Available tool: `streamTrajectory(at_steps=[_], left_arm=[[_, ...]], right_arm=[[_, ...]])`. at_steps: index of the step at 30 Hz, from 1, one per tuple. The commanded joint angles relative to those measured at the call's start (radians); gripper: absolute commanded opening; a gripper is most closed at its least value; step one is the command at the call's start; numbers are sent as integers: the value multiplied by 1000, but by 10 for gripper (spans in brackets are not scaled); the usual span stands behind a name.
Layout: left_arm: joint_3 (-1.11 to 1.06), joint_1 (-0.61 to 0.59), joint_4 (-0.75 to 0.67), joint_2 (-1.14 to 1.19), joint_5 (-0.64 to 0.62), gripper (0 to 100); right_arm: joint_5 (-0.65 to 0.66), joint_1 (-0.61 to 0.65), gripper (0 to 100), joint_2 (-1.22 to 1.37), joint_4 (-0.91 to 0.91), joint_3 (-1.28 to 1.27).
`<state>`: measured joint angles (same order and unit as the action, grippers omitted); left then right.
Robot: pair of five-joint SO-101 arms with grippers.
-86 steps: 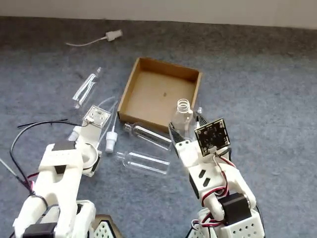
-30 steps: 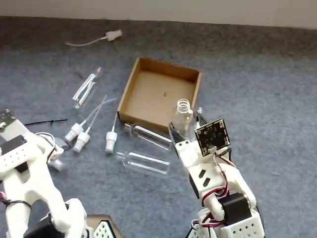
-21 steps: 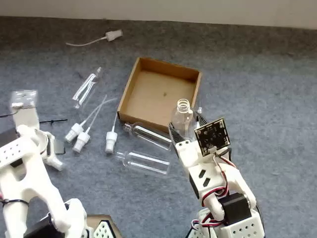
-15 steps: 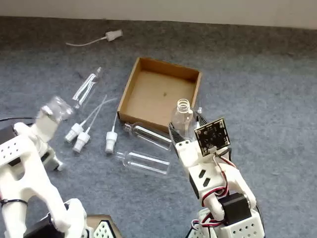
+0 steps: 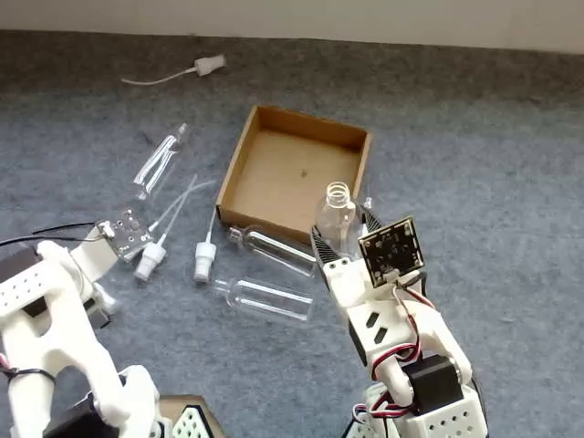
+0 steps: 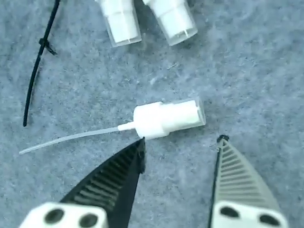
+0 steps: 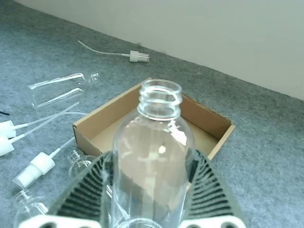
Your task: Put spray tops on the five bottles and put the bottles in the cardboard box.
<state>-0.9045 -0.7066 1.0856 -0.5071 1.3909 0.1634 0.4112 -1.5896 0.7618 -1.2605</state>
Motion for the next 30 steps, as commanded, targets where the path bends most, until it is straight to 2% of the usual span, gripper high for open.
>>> streamTrajectory(at_steps=[1,3,6,7,11,18,21,25,30], left_arm=[[-71,22,-183,-4,801,222],[-81,27,-204,-12,697,222],[-47,58,-209,-10,419,222],[-27,61,-209,-5,382,222],[-19,90,-204,-4,440,222],[-130,166,-209,-4,445,222],[-174,156,-209,-4,436,217],[-205,99,-209,-12,356,216],[-203,41,-209,-13,351,216]], right_arm=[[-8,-8,4,-12,-18,10],[-8,-8,4,-12,-18,10],[-8,-8,4,-10,-18,10],[-8,-8,4,-10,-19,10],[-8,-8,4,-12,-18,10],[-6,-8,4,-12,-16,10],[-6,-8,4,-12,-16,10],[-6,-8,4,-12,-16,10],[-6,-8,4,-12,-16,10]])
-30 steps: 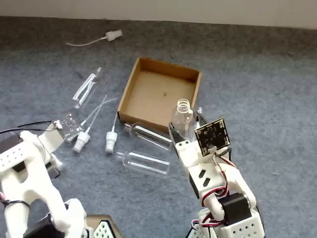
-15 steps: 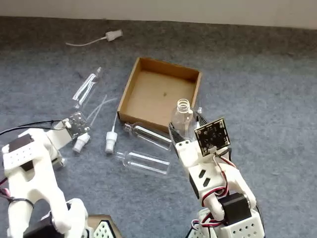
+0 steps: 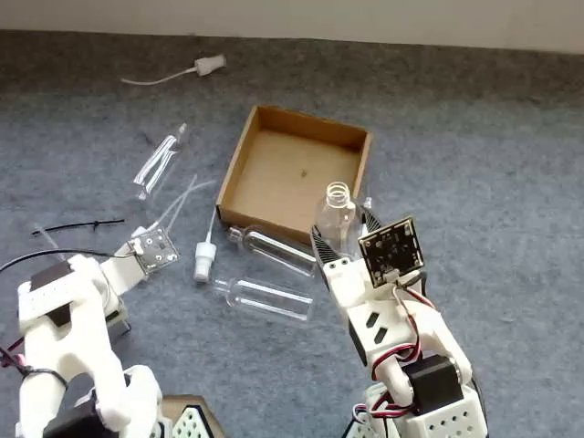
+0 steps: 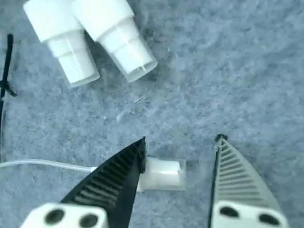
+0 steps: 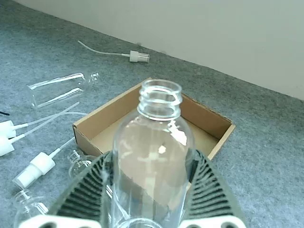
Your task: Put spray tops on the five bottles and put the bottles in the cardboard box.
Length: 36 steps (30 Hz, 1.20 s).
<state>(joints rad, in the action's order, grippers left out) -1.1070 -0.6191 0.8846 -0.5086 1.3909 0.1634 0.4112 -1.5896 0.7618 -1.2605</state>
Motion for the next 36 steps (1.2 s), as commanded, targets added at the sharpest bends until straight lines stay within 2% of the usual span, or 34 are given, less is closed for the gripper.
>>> streamTrajectory(at_steps=[1,4,9,12,18,23,29,36], left_arm=[[2,-47,-8,-13,351,216],[53,-48,-3,-13,311,220],[200,-65,0,-13,18,221],[259,-116,0,-13,-75,221],[275,-262,0,-13,-89,220],[211,-278,89,-13,-89,219],[81,-182,107,-13,-127,217],[81,44,109,-13,-508,217]], right_arm=[[-6,-8,4,-12,-16,10],[-6,-8,4,-12,-16,10],[-5,-10,4,-12,-16,10],[-5,-10,4,-12,-16,10],[-5,-10,4,-12,-16,10],[-3,-10,4,-12,-16,10],[-3,-10,4,-12,-16,10],[-3,-10,4,-12,-16,10]])
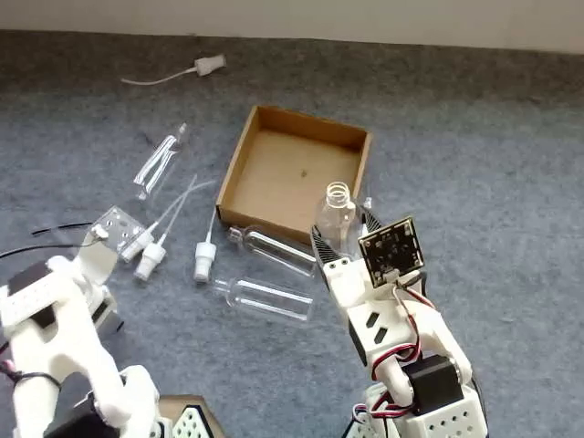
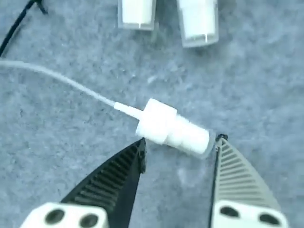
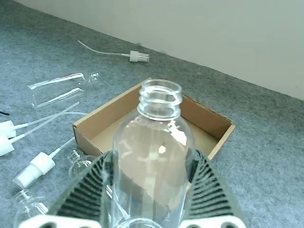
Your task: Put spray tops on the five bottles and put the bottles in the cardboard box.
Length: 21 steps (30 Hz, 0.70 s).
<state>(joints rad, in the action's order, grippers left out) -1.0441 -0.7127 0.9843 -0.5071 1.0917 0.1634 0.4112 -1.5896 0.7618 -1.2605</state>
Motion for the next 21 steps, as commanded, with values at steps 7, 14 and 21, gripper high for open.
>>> streamTrajectory(at_steps=[7,14,21], left_arm=[[107,240,14,-15,-549,217],[189,182,8,-15,-574,218],[131,179,-212,-4,-572,219]], right_arm=[[-3,-10,4,-12,-16,10],[-3,-10,4,-12,-16,10],[-3,-10,4,-12,-16,10]])
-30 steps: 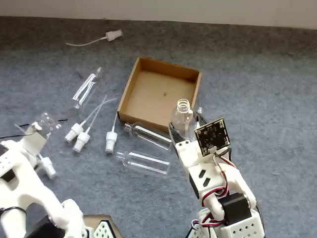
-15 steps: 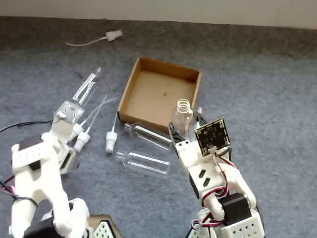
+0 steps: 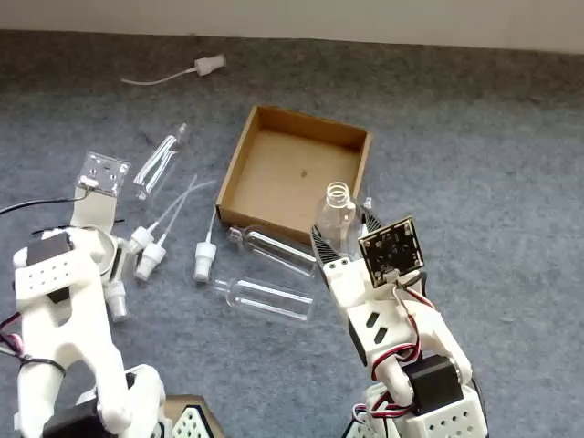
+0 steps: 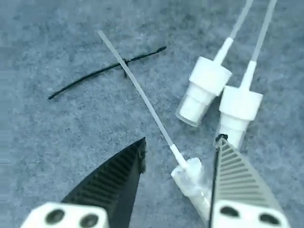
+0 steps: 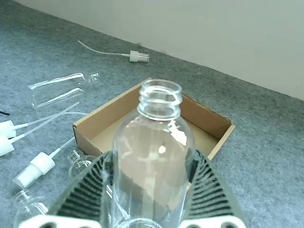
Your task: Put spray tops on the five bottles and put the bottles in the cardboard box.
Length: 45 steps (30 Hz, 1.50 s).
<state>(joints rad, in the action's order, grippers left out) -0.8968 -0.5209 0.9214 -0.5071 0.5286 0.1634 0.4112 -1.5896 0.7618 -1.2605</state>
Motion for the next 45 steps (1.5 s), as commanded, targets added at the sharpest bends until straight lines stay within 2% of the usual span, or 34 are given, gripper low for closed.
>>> streamTrajectory(at_steps=[1,8,10,18,28,32,35,38,42,45], left_arm=[[-41,-13,-192,-4,-9,218],[-166,-36,-371,-4,-5,217],[-185,-64,-399,-4,51,217],[-286,-245,-502,-7,238,217],[-309,-516,-496,-15,373,217],[-300,-552,-502,-15,361,220],[-217,-549,-496,-15,232,221],[-97,-527,-450,-15,169,221],[76,-519,-252,-15,178,221],[188,-519,-98,-15,307,219]], right_arm=[[-3,-10,4,-12,-16,10],[-3,-10,4,-12,-16,10],[-3,-12,4,-12,-16,10],[-3,-10,4,-12,-16,10],[-3,-10,4,-7,-16,10],[-3,-10,4,-7,-16,10],[-3,-10,4,-7,-16,10],[-3,-10,4,-7,-16,8],[-3,-10,4,-7,-16,8],[-3,-10,4,-8,-19,-15]])
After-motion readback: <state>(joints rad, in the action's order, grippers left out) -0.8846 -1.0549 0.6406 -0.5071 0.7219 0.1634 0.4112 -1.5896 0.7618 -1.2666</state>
